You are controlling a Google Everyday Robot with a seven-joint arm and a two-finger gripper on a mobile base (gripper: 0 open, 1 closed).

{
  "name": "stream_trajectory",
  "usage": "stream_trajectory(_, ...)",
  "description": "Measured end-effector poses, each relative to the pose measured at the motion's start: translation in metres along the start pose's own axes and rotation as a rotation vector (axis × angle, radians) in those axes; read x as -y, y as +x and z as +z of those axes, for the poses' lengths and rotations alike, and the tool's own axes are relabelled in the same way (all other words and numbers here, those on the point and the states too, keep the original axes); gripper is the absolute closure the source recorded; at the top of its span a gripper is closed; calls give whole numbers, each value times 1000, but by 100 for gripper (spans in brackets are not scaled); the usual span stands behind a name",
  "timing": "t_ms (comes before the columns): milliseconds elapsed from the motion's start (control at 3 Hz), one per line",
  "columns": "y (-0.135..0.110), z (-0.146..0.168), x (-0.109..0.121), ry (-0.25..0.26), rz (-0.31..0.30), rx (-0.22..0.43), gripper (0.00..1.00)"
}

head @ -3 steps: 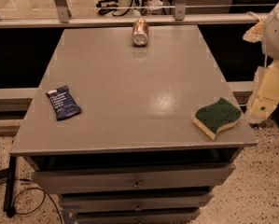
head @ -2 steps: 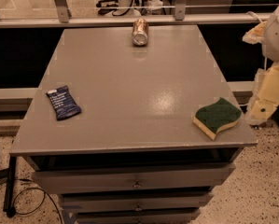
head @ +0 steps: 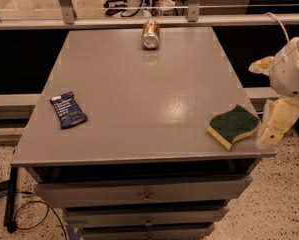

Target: Pick sponge

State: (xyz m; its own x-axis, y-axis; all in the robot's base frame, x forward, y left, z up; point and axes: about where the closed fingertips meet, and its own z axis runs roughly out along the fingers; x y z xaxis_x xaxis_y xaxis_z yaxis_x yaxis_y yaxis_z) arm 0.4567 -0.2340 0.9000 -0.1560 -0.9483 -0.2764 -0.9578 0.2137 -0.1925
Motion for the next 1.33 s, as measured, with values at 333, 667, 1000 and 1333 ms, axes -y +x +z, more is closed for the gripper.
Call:
stream_trajectory(333, 0, 34, 1, -53, -18, 52, 0)
stream_trajectory(667, -17, 64, -4, -107, -59, 109, 0)
stream_trajectory(1000, -21, 79, -12, -145, -78, 133, 13)
stream_trajectory(1333, -22, 86, -18, -167, -86, 143, 38)
